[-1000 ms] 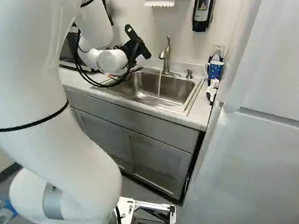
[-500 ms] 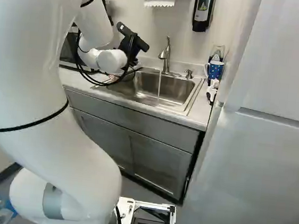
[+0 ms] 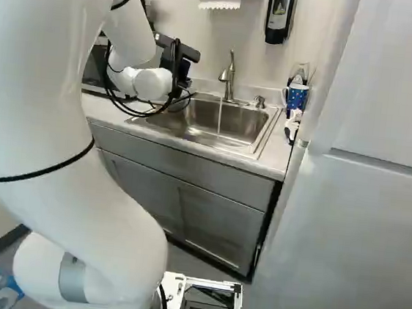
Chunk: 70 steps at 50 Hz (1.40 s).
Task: Rinse the cup and place it in the tray
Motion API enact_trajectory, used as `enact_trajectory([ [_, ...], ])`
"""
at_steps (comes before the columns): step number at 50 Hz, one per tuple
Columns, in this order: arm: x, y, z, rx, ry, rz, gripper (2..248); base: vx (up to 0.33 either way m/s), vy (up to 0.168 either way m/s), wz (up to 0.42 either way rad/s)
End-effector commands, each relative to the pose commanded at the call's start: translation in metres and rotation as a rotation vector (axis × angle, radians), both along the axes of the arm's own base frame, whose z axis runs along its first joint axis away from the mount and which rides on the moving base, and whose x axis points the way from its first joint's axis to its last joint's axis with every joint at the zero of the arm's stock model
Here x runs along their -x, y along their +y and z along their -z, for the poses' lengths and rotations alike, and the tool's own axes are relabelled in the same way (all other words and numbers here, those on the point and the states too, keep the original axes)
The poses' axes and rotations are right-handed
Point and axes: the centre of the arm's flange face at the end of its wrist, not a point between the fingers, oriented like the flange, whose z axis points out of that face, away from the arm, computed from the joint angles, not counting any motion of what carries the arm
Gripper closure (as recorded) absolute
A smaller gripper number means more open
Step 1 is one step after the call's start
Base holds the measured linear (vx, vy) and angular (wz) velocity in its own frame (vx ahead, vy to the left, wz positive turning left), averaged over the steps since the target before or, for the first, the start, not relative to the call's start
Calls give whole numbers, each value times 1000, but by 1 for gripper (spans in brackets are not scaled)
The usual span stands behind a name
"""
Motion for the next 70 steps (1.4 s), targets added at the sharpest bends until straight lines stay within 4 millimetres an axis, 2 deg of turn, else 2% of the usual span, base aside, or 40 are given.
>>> enact_trajectory([
  [32,0,0,0,333,-40,-43,125,0,0,0],
  [44,-1,1,0,334,-41,-45,125,0,0,0],
  [70,-39,31,-2,327,-96,-82,125,0,0,0],
])
